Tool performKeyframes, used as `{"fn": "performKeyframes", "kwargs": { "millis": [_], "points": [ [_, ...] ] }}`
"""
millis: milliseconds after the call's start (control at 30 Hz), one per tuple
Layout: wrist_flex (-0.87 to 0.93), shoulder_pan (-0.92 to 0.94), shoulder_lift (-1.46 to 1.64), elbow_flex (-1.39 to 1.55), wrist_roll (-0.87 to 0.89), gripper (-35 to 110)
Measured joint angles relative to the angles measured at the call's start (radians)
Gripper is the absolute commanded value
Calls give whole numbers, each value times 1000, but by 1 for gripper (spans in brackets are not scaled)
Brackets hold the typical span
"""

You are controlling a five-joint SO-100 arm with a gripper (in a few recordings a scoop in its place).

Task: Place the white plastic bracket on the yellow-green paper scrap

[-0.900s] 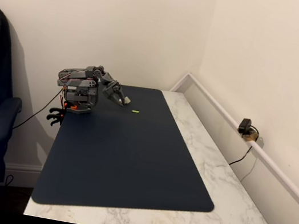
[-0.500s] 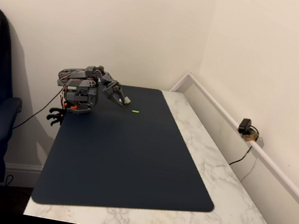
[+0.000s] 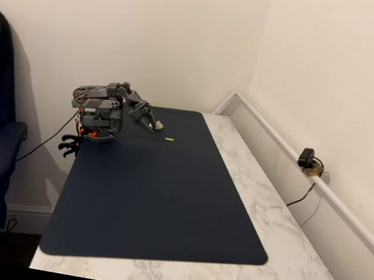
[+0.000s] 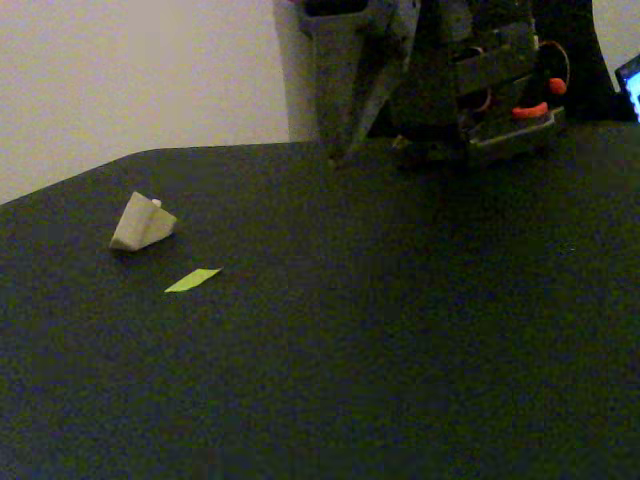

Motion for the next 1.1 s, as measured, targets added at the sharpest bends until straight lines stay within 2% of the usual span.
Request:
{"fn": "performKeyframes", "kwargs": {
  "millis": [633, 800, 933, 1100],
  "points": [
    [-52, 32, 0, 15, 8, 0],
    [-150, -21, 0, 21, 95, 0],
    [-67, -57, 0, -52, 342, 0],
    [71, -117, -26, -278, 307, 0]
  ]
}}
